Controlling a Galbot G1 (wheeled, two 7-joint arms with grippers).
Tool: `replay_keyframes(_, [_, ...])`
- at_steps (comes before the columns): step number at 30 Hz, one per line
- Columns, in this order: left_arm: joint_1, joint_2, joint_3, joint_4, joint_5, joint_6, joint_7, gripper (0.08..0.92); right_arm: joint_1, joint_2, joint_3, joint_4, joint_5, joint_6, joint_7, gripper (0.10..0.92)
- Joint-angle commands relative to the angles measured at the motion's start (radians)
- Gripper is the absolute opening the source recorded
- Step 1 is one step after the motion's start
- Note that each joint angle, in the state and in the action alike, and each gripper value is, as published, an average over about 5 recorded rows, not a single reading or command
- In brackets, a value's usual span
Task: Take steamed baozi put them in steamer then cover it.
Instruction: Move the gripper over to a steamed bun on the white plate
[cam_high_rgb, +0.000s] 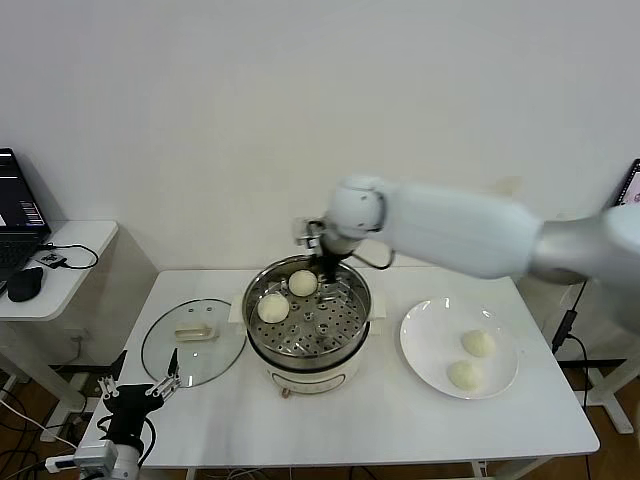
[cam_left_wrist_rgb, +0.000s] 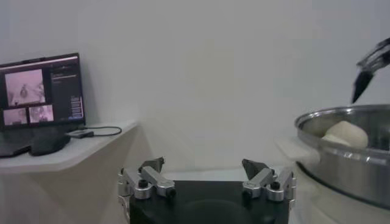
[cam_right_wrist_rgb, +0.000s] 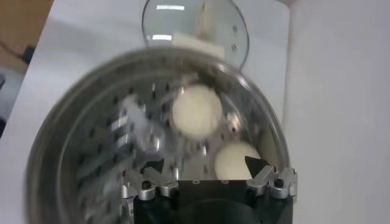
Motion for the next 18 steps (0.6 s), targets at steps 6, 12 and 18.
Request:
replay_keyframes(6, [0.007,0.012,0.005,0.004,0.006,-0.001,0.0,0.823,0.029,-0.559,-0.017,0.313,-0.201,0.131,-0.134,0.823])
replay_keyframes(12, [0.013,0.016,0.015,0.0,0.013,0.0,0.001,0.823,-0.271,-0.711,0.178,0.343,-0.339,0.186,-0.143,0.823])
replay_keyframes(18, [0.009,0.015,0.026,-0.002,0.026,0.008,0.001,0.823,-0.666,-0.77,0.476,0.302,-0.459,0.202,-0.105,0.823])
